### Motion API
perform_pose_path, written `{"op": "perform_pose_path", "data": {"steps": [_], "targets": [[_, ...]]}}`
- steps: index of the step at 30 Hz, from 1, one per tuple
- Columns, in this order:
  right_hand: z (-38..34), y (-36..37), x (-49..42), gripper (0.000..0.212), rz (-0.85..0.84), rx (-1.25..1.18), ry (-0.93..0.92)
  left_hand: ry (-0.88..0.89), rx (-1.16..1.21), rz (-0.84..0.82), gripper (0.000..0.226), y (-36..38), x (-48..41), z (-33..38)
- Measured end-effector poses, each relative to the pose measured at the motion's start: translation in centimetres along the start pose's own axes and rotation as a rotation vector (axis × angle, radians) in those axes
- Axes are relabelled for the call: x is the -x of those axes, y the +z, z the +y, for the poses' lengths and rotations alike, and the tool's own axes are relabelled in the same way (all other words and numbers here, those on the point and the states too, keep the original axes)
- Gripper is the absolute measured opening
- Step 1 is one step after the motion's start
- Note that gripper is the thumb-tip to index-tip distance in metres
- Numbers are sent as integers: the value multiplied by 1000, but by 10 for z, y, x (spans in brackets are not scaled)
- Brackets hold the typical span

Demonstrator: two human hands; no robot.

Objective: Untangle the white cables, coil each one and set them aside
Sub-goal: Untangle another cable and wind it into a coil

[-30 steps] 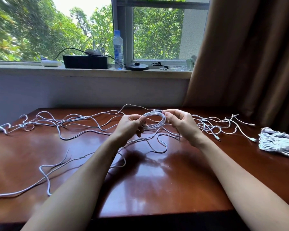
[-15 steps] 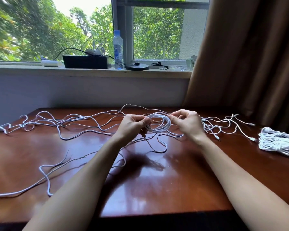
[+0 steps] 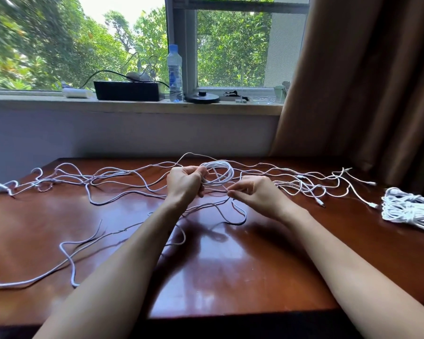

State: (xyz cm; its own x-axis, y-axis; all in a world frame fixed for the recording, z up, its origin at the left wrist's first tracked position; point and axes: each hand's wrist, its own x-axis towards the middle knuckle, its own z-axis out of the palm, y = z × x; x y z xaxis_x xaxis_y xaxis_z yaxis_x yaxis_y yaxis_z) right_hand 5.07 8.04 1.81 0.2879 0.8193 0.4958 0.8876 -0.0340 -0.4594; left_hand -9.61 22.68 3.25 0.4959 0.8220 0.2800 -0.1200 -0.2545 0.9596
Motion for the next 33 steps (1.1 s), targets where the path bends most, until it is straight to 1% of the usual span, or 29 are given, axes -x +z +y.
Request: {"op": "perform_pose_path", "data": {"steps": [2,5,11,13,15,19,24,28,31,33], "targets": [[-4,3,2,15,-14,28,-93,9,-47,43,21,-2,-1,0],[-8,9,3,18,-21,51,-176,30,-119,77,20,-4,-2,-2],[-18,15,1,25,95,156,-352,146,-312,137,26,-9,-5,-6],[-20,15,0,28,123,190,-370,220,-392,148,21,-9,0,-3],[-22,13,0,26,167,214,-392,281,-442,167,19,-8,5,0],[-25,8,1,24,232,215,-432,297,-455,185,19,-7,5,-1],[-23,6,-1,24,230,241,-434,284,-472,186,20,-7,5,-1],[-23,7,1,24,177,266,-452,280,-482,161,22,-6,4,-3],[-21,9,1,23,161,250,-428,301,-510,149,23,-6,4,-5],[-20,11,0,25,180,220,-384,321,-511,129,28,-5,5,-7]]}}
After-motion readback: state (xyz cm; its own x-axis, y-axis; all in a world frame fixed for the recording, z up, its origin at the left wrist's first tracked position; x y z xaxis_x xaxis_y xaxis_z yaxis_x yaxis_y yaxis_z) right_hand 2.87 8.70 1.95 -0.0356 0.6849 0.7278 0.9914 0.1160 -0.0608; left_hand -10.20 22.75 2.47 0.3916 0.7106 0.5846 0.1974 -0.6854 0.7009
